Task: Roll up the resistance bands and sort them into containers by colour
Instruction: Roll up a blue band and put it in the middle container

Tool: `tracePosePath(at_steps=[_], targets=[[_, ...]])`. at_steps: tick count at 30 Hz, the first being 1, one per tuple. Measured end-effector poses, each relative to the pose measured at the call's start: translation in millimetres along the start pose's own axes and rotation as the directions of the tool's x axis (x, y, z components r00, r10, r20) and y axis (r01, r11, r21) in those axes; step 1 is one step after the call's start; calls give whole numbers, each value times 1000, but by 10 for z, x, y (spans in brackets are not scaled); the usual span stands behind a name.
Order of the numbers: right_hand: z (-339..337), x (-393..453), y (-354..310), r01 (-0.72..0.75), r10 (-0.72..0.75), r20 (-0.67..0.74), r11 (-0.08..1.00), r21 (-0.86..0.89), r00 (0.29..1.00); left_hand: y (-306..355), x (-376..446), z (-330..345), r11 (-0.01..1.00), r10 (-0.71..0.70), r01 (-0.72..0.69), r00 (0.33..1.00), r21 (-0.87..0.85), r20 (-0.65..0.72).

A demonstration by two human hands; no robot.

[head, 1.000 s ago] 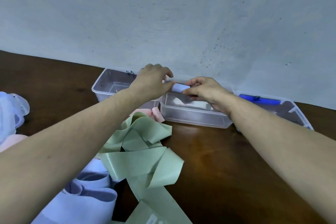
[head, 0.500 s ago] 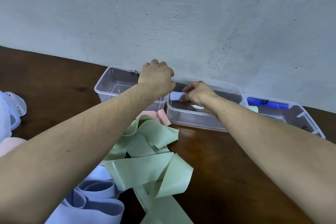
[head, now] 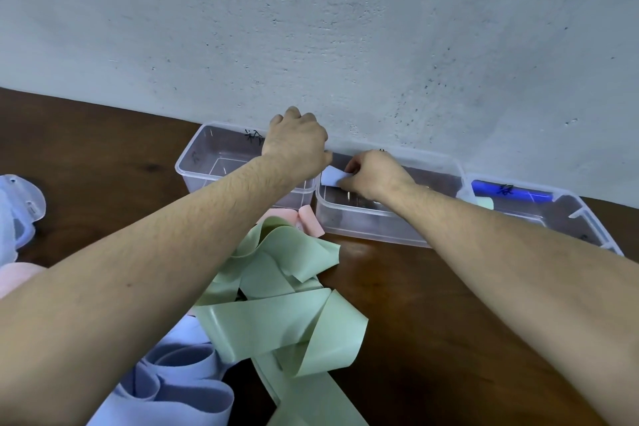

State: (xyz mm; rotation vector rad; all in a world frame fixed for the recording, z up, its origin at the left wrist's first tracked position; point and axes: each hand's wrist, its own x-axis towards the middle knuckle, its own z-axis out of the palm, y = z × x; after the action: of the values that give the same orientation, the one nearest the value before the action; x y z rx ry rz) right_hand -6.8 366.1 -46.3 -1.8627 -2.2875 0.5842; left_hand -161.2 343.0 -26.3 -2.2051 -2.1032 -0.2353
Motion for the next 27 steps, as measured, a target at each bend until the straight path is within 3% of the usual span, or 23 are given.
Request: tracePosePath(at_steps=[7, 12, 23, 27], targets=[[-4, -11, -82, 128, -139, -12, 940, -317, 990, 1, 1, 18, 1000, -5, 4, 1000, -25, -9], [-15, 17, -85, 121, -120, 22, 942, -312, 993, -4, 4, 25, 999, -7, 7, 1000, -38, -10], [41, -6, -102, 233, -245, 19, 895, -381, 969, 4, -5, -5, 1000, -1, 1, 1000, -30, 8], [39, -25, -107, 212, -204, 56, 938, -273, 977, 17, -7, -6, 1000, 4, -3, 1000, -25, 3]])
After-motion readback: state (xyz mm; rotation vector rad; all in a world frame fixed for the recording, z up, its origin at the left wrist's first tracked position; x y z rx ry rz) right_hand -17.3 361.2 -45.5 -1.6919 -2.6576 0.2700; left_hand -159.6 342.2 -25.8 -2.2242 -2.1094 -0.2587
